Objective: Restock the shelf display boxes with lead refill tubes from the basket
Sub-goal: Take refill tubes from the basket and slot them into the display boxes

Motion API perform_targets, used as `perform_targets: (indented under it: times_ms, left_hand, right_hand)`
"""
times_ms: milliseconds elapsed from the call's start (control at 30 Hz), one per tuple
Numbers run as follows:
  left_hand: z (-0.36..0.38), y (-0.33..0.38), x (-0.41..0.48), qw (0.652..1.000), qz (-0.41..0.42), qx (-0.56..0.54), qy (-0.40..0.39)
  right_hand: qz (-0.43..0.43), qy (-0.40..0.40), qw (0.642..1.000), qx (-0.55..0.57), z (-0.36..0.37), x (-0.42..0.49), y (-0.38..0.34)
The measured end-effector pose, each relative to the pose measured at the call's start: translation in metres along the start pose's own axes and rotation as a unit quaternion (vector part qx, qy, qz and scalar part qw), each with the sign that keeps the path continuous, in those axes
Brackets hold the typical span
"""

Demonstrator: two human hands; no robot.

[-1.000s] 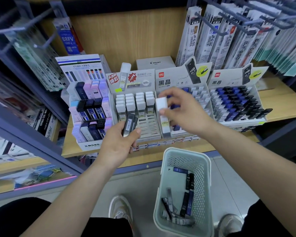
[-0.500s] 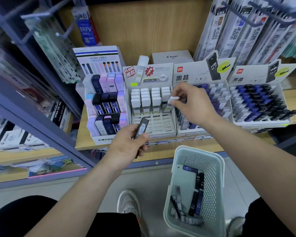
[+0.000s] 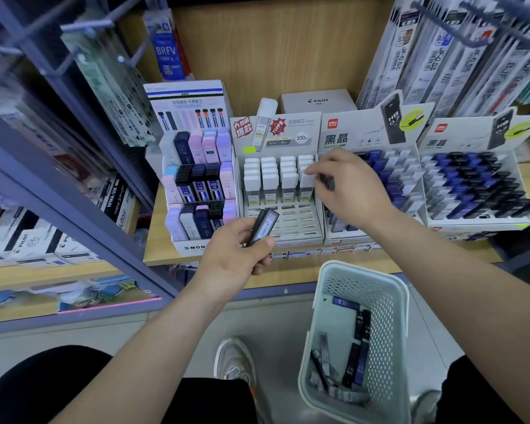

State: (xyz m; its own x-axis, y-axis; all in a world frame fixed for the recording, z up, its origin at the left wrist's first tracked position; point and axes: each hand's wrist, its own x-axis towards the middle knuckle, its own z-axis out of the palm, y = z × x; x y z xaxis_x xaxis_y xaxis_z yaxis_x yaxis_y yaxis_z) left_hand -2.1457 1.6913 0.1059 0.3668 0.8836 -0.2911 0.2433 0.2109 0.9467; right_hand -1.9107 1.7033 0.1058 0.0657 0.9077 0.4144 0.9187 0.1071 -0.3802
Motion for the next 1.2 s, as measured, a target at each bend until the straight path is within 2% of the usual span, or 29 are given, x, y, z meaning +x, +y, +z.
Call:
perform_targets:
  times_ms: [100, 167, 267, 333, 533, 733, 900, 1067, 1200]
  left_hand:
    - [0.000, 0.001, -0.001, 1.000, 0.007, -0.002, 0.000]
    - [0.001, 0.001, -0.002, 1.000, 0.011, -0.002, 0.000]
    - [0.004, 0.002, -0.002, 1.000, 0.026, 0.008, -0.006]
    - [0.007, 0.004, -0.003, 0.999, 0.034, 0.010, -0.016]
    - [0.007, 0.013, -0.004, 0.999, 0.048, -0.011, 0.002]
    - [0.015, 0.022, -0.005, 0.996, 0.077, -0.048, 0.004]
    - [0.028, 0.024, -0.002, 0.995, 0.091, -0.027, -0.012]
    - [0.050, 0.028, -0.003, 0.997, 0.071, 0.008, -0.006]
    - [0.065, 0.033, -0.003, 0.998, 0.063, -0.020, -0.004]
  right_hand:
    - [0.015, 0.002, 1.000, 0.013, -0.008, -0.003, -0.011]
    - [0.033, -0.021, 0.996, 0.080, -0.015, -0.008, -0.025]
    - [0.077, -0.140, 0.962, 0.222, -0.021, -0.021, -0.051]
    - [0.075, -0.183, 0.948, 0.249, -0.018, -0.029, -0.057]
    - [0.128, -0.138, 0.927, 0.325, -0.032, -0.037, -0.042]
    - [0.152, -0.179, 0.908, 0.346, -0.043, -0.056, -0.032]
    - [0.191, -0.167, 0.896, 0.365, -0.053, -0.067, -0.018]
    - [0.188, -0.197, 0.911, 0.310, -0.064, -0.080, -0.011]
    - [0.215, -0.200, 0.889, 0.352, -0.072, -0.086, -0.005]
